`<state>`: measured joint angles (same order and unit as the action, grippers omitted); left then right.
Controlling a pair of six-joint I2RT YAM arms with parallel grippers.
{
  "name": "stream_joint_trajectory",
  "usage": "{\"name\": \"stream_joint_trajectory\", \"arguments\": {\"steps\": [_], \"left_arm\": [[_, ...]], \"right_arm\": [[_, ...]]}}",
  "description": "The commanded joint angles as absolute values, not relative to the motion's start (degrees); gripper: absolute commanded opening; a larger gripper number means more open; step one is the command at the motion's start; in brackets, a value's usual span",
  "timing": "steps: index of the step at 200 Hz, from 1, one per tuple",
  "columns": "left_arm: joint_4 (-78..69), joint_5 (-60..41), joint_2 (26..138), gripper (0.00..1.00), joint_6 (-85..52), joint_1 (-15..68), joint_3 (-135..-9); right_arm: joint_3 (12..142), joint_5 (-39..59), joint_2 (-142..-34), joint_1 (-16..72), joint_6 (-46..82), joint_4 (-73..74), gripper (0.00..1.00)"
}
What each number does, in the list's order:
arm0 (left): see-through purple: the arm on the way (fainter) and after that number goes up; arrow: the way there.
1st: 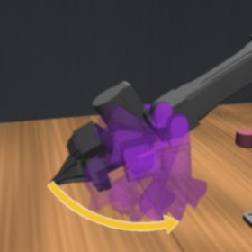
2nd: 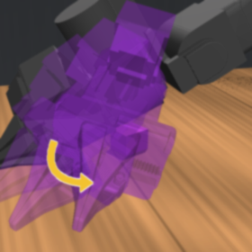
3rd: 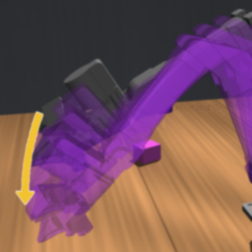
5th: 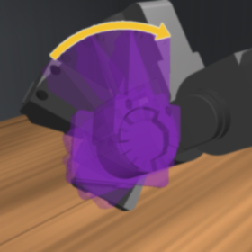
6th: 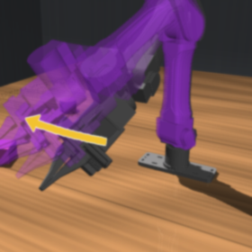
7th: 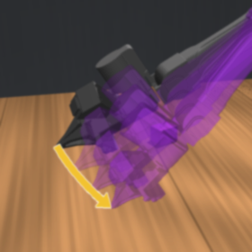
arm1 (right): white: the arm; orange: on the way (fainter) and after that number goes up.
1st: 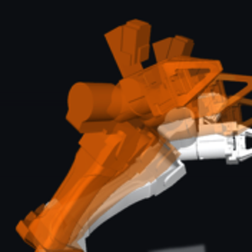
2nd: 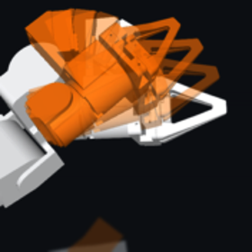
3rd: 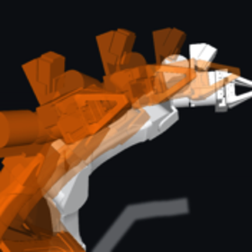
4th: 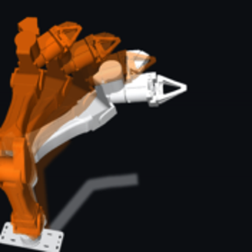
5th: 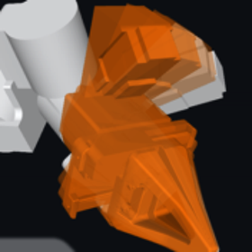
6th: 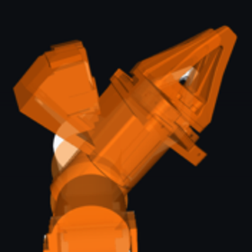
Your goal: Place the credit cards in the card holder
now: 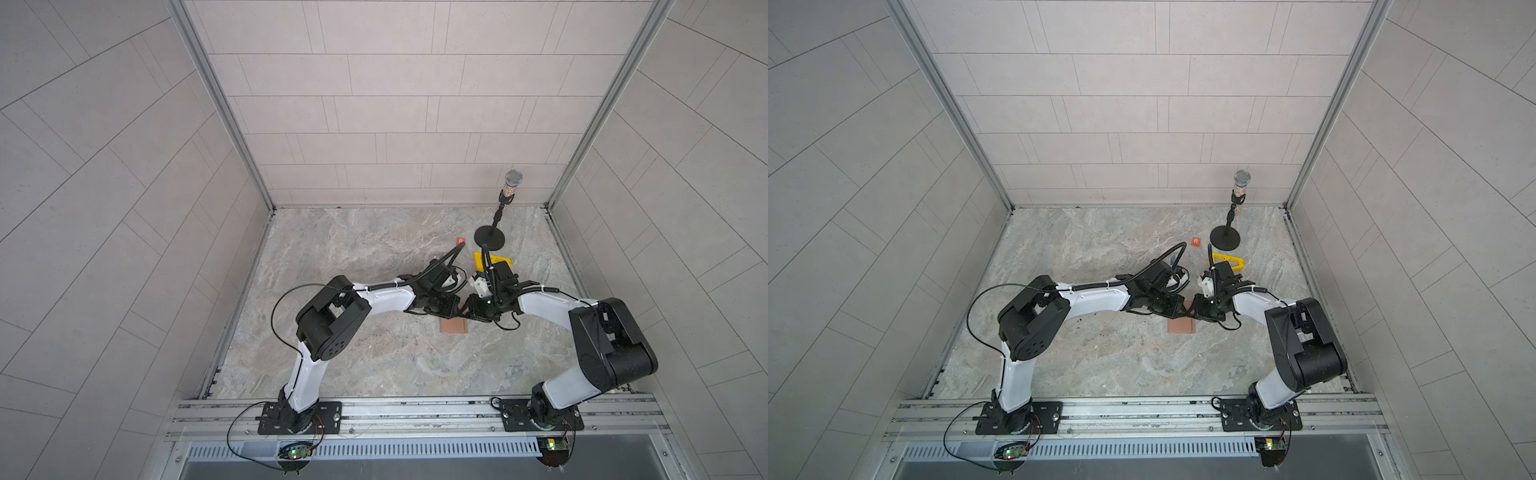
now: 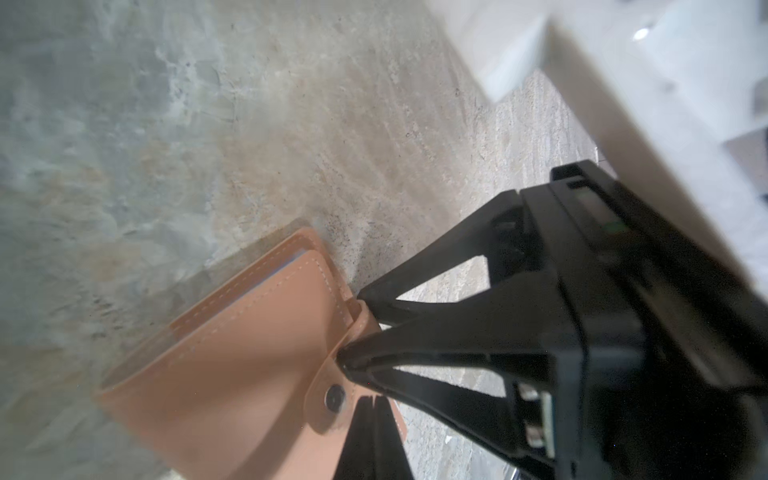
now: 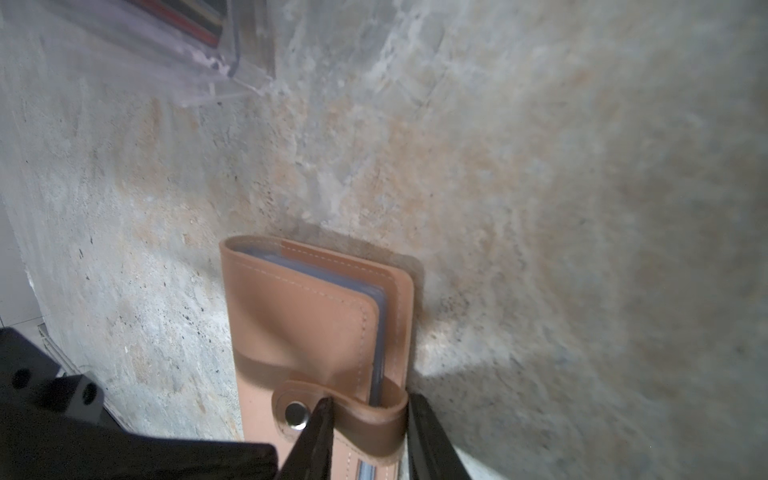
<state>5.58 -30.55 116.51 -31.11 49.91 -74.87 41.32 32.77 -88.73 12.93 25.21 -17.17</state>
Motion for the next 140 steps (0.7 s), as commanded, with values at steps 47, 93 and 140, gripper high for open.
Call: {"name": "stream_joint_trajectory", "arguments": {"steps": [47, 93, 140], "left_arm": [[5.1, -30.1, 119.3, 0.0, -31.1, 50.1, -76.3], [5.7, -27.6, 120.1, 0.0, -32.0, 49.7, -75.5], [-2.1, -32.1, 121.3, 0.0, -39.0, 47.1, -72.2]], "right_arm": [[39.7, 29.9, -91.5, 13.8, 24.1, -21.1, 0.32], [39.8, 29.9, -91.6, 13.9, 24.1, -21.1, 0.32], [40.1, 30.0, -91.6, 13.9, 23.7, -21.7, 0.32]]}}
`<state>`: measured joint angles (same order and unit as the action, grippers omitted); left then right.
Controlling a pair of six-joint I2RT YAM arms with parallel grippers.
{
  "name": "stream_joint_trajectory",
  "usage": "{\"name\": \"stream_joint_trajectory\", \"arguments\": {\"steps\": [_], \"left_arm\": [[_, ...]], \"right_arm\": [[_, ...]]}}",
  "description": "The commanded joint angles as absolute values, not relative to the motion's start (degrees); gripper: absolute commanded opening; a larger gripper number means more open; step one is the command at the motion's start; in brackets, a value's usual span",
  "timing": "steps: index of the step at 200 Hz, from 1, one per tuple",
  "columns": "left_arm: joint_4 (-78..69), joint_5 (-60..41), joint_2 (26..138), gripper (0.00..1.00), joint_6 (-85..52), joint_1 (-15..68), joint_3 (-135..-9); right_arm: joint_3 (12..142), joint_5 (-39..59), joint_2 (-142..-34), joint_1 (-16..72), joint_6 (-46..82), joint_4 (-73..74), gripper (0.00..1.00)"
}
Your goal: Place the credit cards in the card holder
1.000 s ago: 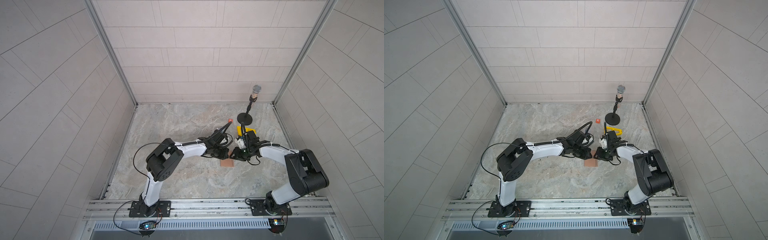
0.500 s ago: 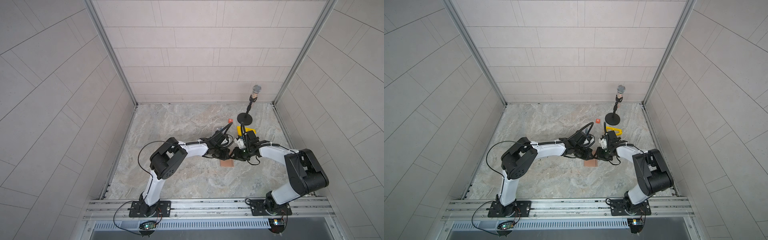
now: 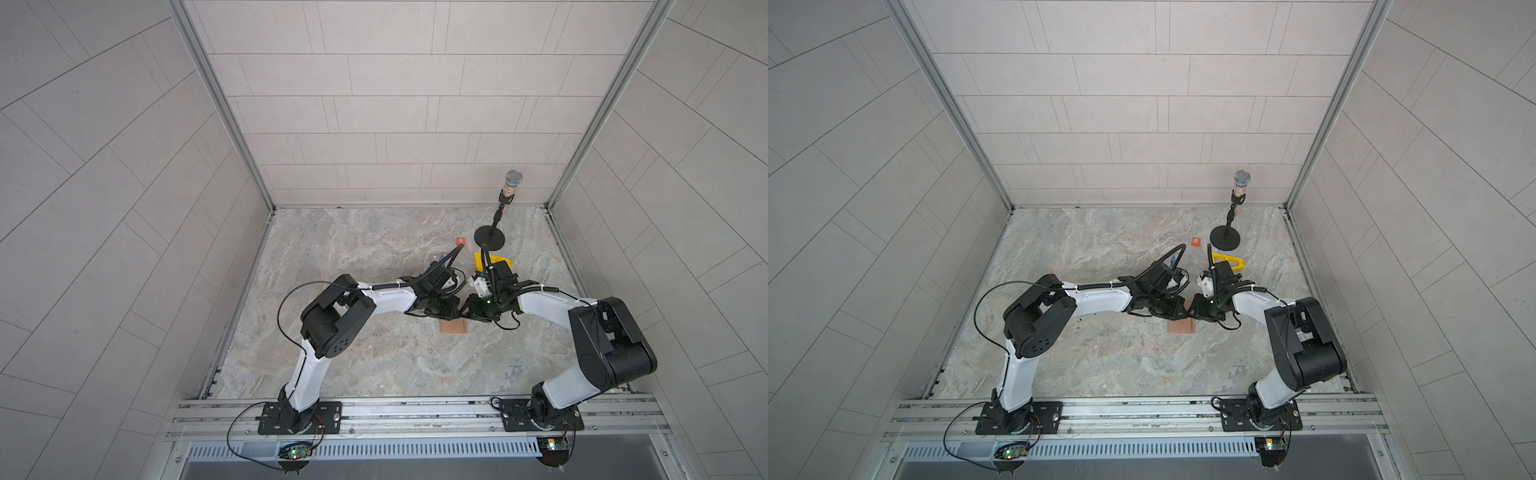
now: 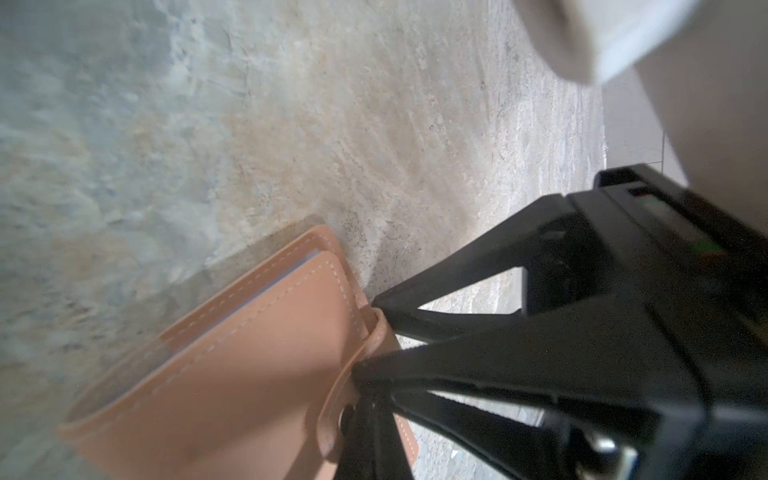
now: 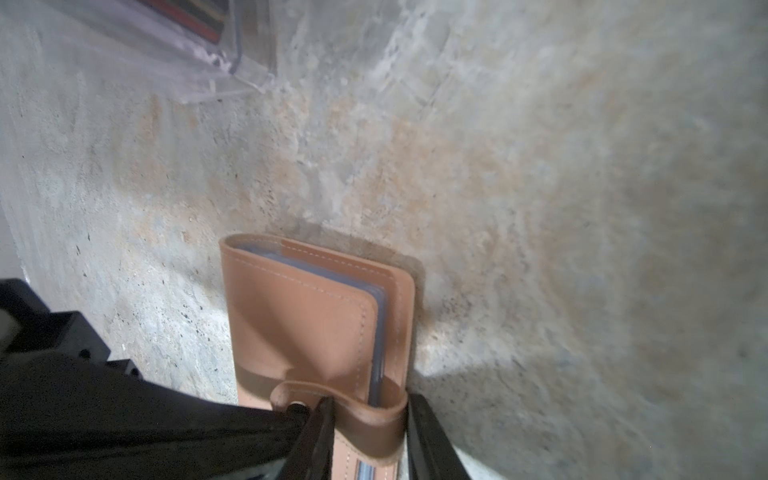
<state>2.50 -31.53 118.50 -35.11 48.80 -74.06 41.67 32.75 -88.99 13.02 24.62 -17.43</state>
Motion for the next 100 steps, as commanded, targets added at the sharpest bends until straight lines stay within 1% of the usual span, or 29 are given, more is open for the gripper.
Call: {"name": "stream_joint_trajectory", "arguments": {"steps": [1, 100], "left_arm": [[-2.1, -32.1, 121.2, 0.0, -39.0, 47.0, -72.1], [-3.1, -33.1, 123.6, 0.0, -41.1, 45.4, -68.1]], "right_arm": [[40.1, 30.0, -91.7, 13.9, 23.7, -21.7, 0.32], [40.4, 29.6, -91.4, 14.1, 23.8, -22.2, 0.32]]}}
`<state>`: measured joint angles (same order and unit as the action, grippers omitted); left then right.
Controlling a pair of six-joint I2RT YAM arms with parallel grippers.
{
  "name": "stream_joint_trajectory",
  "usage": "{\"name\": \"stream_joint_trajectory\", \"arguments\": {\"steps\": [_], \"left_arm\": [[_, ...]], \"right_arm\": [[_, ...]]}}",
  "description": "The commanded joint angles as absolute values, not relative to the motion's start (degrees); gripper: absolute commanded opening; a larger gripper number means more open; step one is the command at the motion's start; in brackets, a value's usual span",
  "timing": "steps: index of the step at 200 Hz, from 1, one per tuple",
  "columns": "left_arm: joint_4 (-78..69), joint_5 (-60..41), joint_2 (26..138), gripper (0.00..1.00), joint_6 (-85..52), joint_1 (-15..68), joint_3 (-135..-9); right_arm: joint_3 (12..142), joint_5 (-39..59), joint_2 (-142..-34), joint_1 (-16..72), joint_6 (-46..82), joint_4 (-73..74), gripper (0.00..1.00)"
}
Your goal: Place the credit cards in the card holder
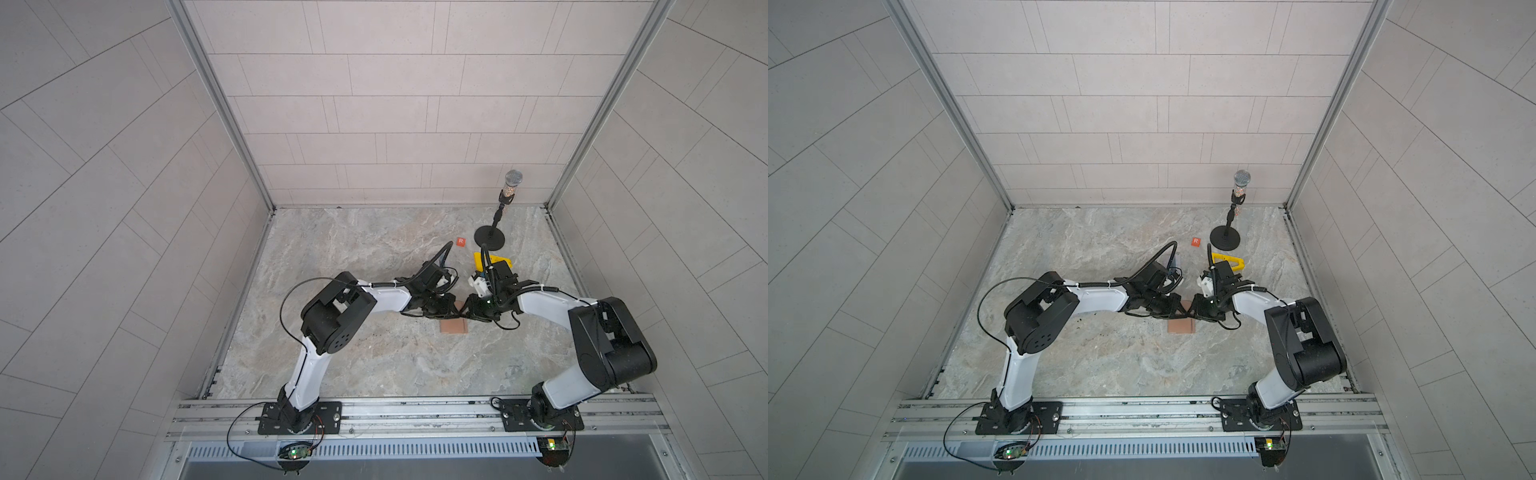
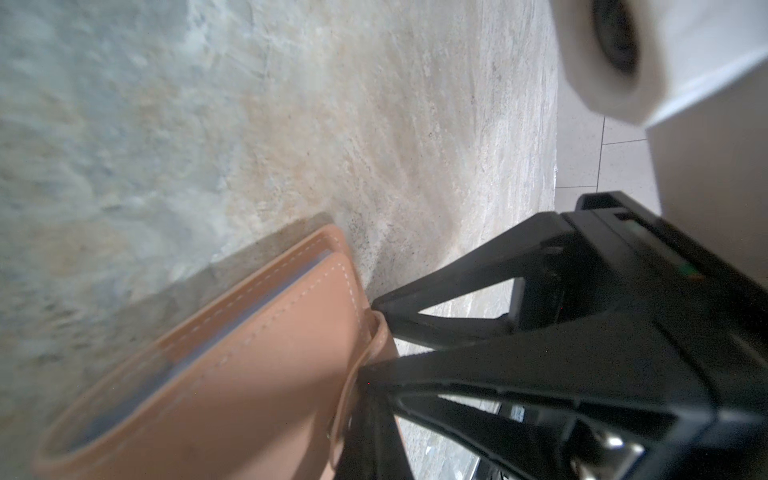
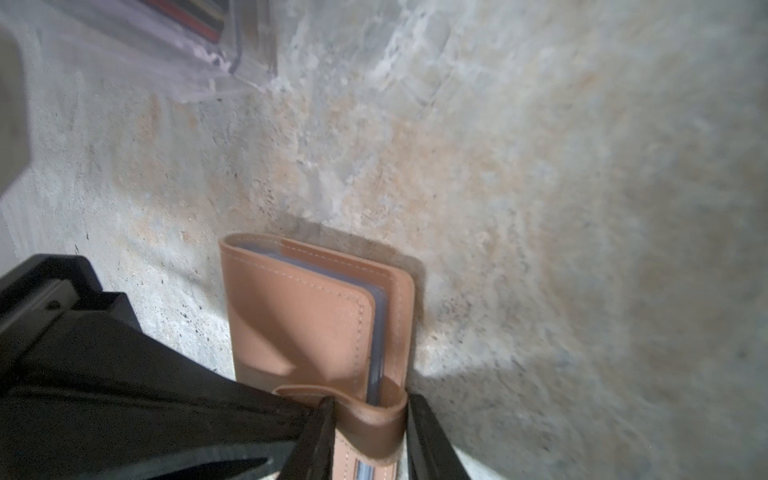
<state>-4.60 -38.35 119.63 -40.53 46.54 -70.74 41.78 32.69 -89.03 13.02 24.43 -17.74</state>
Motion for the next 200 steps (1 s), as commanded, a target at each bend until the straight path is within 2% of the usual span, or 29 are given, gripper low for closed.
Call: {"name": "stream_joint_trajectory", "arguments": {"steps": [1, 99, 200], "left_arm": [[-3.1, -33.1, 123.6, 0.0, -41.0, 45.3, -68.1], [-9.2, -34.6, 126.6, 0.0, -46.1, 43.1, -62.3], [-3.9, -29.1, 126.1, 0.0, -45.6, 42.2, -61.3]], "right_arm": [[40.4, 29.6, -91.4, 14.1, 23.8, -22.2, 0.32], [41.6, 28.9, -90.0, 14.8, 24.0, -24.2, 0.32], [43.6, 28.2, -87.9, 15.9, 24.4, -26.5, 0.32]]}}
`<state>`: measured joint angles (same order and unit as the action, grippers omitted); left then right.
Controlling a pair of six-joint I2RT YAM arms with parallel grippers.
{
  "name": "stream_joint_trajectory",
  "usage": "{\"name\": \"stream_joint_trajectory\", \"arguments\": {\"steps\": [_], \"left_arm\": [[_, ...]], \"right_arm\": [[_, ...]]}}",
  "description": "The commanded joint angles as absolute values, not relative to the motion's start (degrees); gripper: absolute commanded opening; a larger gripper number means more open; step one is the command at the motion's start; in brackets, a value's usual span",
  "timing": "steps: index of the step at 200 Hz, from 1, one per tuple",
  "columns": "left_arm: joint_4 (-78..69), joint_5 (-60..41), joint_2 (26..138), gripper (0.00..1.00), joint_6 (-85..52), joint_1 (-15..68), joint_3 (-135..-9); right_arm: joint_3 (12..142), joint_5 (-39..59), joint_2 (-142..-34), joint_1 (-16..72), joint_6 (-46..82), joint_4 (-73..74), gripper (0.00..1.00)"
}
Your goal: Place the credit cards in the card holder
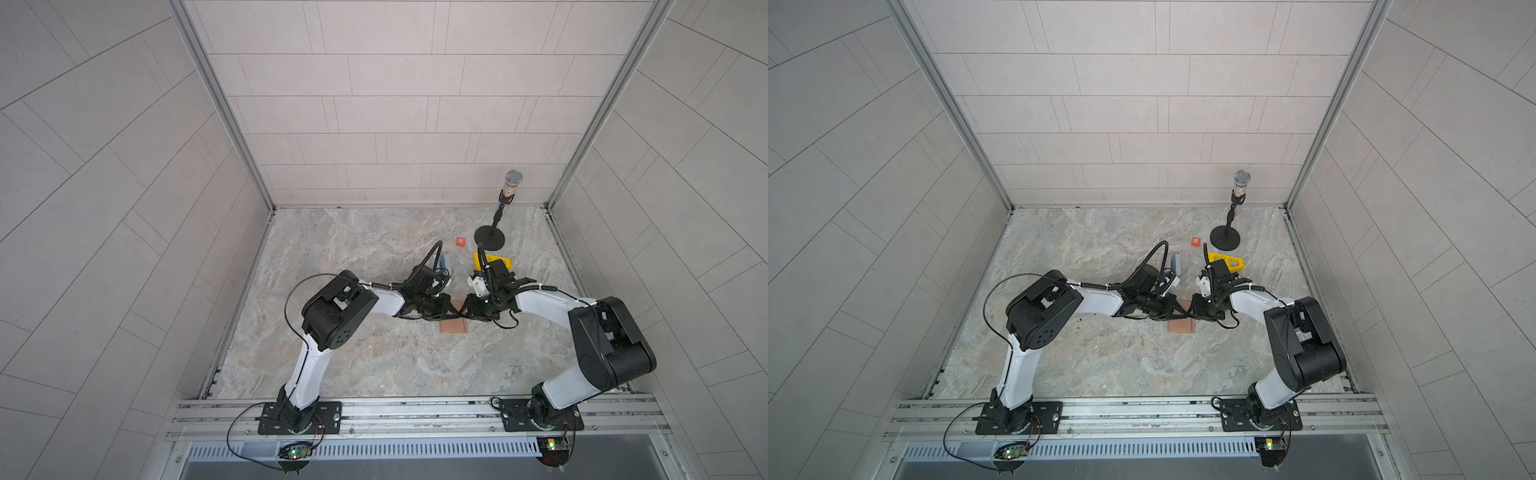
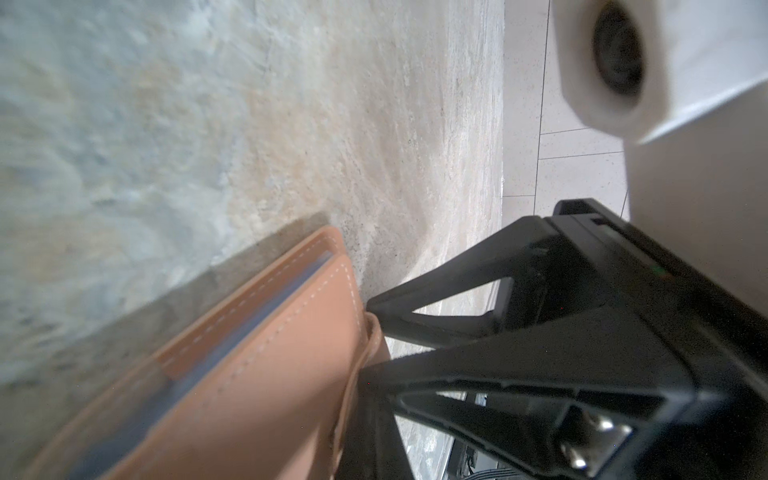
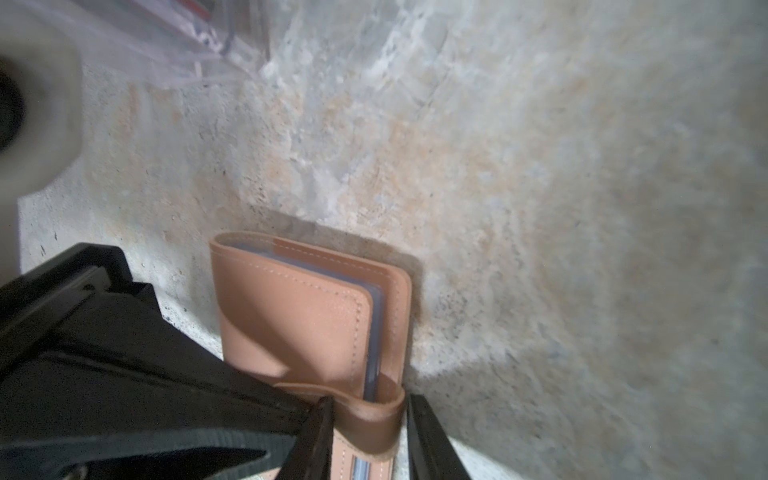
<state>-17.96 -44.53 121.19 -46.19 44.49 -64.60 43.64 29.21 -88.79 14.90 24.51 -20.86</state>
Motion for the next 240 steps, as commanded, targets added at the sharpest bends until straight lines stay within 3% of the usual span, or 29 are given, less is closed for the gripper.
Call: {"name": "stream_joint_trajectory", "arguments": {"steps": [1, 59, 104, 141, 156, 184, 240], "left_arm": [[-3.9, -29.0, 126.1, 0.0, -45.6, 42.2, -61.3], [-1.0, -26.5, 125.9, 0.0, -45.2, 42.3, -61.8], [-10.3, -38.0, 122.7, 0.01, -48.5, 42.5, -62.0], [-7.6, -40.6, 114.7, 0.15, -46.2, 43.1, -65.4], [-4.0, -39.4, 110.6, 0.25, -43.3, 43.0, -66.2], [10.3, -28.9, 102.7, 0.39, -32.7, 42.8, -68.3], [26.8, 10.8, 85.9, 0.53, -23.2, 39.0, -62.7]], "right_arm": [[43.7, 28.1, -87.9, 15.9, 24.4, -26.4, 0.32], [44.5, 27.9, -87.5, 16.4, 24.3, -27.3, 0.32], [45.2, 27.8, -84.6, 16.5, 24.4, -28.4, 0.32], [45.3, 25.3, -79.8, 16.5, 24.0, -28.5, 0.37], [45.4, 22.6, -77.9, 16.5, 23.7, -28.7, 0.38], [46.1, 14.0, -74.7, 16.5, 22.2, -30.0, 0.4], [47.9, -17.9, -70.6, 16.3, 17.8, -29.9, 0.41]]}}
